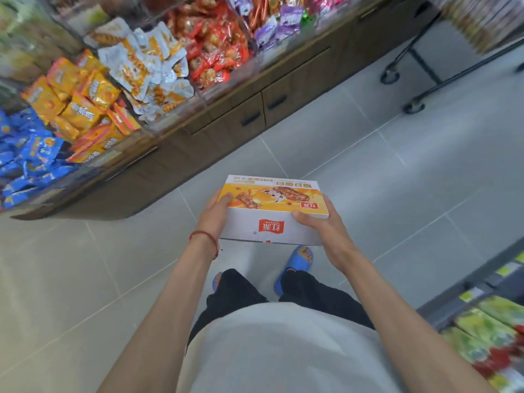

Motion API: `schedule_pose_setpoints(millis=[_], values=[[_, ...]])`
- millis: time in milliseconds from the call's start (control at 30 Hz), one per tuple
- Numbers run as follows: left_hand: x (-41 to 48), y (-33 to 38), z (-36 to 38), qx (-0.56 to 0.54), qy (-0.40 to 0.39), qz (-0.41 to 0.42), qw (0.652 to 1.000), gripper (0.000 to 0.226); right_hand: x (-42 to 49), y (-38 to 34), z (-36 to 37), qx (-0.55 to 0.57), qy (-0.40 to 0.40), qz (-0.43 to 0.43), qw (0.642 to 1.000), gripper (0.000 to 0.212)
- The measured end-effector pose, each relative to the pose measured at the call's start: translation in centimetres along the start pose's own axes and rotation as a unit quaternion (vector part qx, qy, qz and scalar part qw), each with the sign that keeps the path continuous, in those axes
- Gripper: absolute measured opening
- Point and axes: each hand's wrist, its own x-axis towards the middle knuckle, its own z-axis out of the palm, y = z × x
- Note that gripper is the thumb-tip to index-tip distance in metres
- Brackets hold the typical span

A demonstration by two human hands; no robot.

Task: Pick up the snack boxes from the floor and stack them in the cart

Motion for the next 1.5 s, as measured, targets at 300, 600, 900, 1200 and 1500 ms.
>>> schedule_pose_setpoints(millis=[300, 600, 900, 1200, 1500], values=[[1.8, 9.3, 13.2, 0.083, -0.074, 0.076, 0.991, 0.061, 3.1, -6.8, -10.7, 0.037, 0.103, -0.055, 0.992, 0.058], [5.6, 20.1, 26.0, 0.230, -0.198, 0.171, 0.937, 0.071, 8.1, -14.2, -19.0, 0.119, 0.241, -0.069, 0.961, 0.058], [9.9, 30.0, 37.7, 0.340, -0.226, 0.211, 0.888, 0.062, 13.6, -21.2, -26.4, 0.178, 0.300, -0.052, 0.936, 0.040], [10.1, 36.6, 52.0, 0.389, -0.173, 0.250, 0.870, 0.049, 19.3, -26.1, -39.0, 0.170, 0.330, -0.037, 0.928, 0.080], [9.8, 41.1, 65.9, 0.329, -0.138, 0.255, 0.898, 0.049, 22.8, -34.6, -53.7, 0.098, 0.316, -0.063, 0.942, 0.054]])
